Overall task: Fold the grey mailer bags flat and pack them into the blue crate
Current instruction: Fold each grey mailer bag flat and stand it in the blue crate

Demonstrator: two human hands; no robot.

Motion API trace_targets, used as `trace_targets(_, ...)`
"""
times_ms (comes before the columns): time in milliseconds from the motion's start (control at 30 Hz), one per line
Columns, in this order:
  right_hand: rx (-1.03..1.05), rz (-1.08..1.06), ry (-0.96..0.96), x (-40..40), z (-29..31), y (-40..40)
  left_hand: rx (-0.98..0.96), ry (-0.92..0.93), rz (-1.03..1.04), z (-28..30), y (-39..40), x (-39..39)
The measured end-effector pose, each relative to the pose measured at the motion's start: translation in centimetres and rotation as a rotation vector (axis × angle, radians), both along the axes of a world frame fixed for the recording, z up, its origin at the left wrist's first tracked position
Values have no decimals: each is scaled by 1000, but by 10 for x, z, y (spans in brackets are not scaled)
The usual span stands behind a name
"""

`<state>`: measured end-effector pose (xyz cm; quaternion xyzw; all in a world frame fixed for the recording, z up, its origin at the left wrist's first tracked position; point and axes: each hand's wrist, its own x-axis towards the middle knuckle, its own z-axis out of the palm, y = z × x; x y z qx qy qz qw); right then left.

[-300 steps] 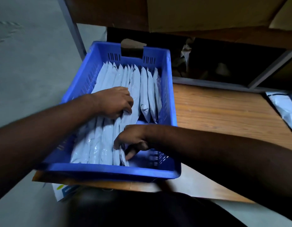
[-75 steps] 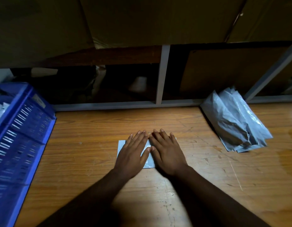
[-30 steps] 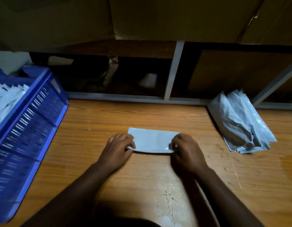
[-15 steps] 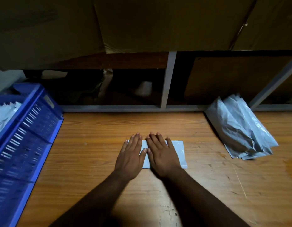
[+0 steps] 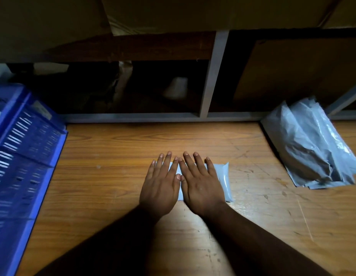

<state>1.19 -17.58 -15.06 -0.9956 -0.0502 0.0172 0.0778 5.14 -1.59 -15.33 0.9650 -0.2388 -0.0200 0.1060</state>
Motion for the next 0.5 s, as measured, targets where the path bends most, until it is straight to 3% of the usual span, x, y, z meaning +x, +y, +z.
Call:
trace_targets(167,112,17,62,1,8,-5,22,68,11,7,3,1)
trace_targets(300,297,-35,26,-3,29,-16,-160,127,59,20,5,2)
trace_targets(400,166,-134,-60,-15,27,-24,-240,59,71,24,5,7)
trace_targets(500,73,-176,-21,-16,18,-26,-163,25,-59,21,0,10)
